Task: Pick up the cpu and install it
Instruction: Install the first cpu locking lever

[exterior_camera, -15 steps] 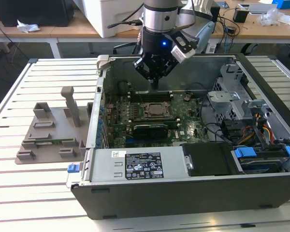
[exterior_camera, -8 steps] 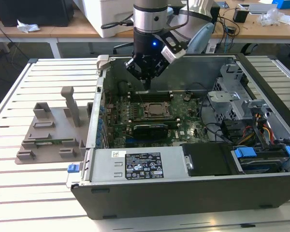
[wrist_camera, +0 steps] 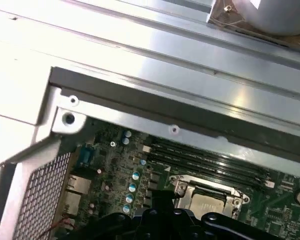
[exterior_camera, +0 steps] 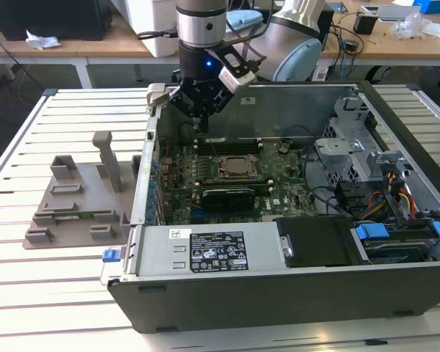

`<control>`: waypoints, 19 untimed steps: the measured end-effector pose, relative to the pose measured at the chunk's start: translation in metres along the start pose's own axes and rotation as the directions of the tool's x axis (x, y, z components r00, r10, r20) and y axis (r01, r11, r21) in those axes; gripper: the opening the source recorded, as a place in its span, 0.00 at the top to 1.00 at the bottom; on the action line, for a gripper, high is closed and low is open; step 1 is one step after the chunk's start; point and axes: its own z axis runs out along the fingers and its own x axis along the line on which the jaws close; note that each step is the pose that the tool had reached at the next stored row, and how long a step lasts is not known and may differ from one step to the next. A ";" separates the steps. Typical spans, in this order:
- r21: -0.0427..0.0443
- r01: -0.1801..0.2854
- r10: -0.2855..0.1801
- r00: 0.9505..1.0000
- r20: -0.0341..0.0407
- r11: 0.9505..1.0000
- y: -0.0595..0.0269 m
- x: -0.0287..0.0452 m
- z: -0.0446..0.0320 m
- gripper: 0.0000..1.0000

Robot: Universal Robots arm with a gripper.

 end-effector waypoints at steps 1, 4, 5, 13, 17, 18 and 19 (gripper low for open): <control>0.000 0.000 0.000 1.000 0.000 1.000 0.0024 0.0019 0.0025 0.89; 0.000 -0.012 0.012 1.000 0.000 1.000 0.0052 0.0034 0.0118 0.89; 0.000 -0.025 0.025 1.000 0.000 1.000 0.0049 0.0024 0.0134 0.89; -0.001 -0.064 0.064 0.998 -0.001 0.998 -0.0002 -0.0159 0.0182 0.89; -0.001 -0.069 0.069 0.998 -0.004 0.998 -0.0024 -0.0235 0.0191 0.89; -0.001 -0.069 0.069 0.998 -0.004 0.998 -0.0034 -0.0270 0.0192 0.89; -0.001 -0.069 0.069 0.998 -0.004 0.998 -0.0047 -0.0320 0.0192 0.89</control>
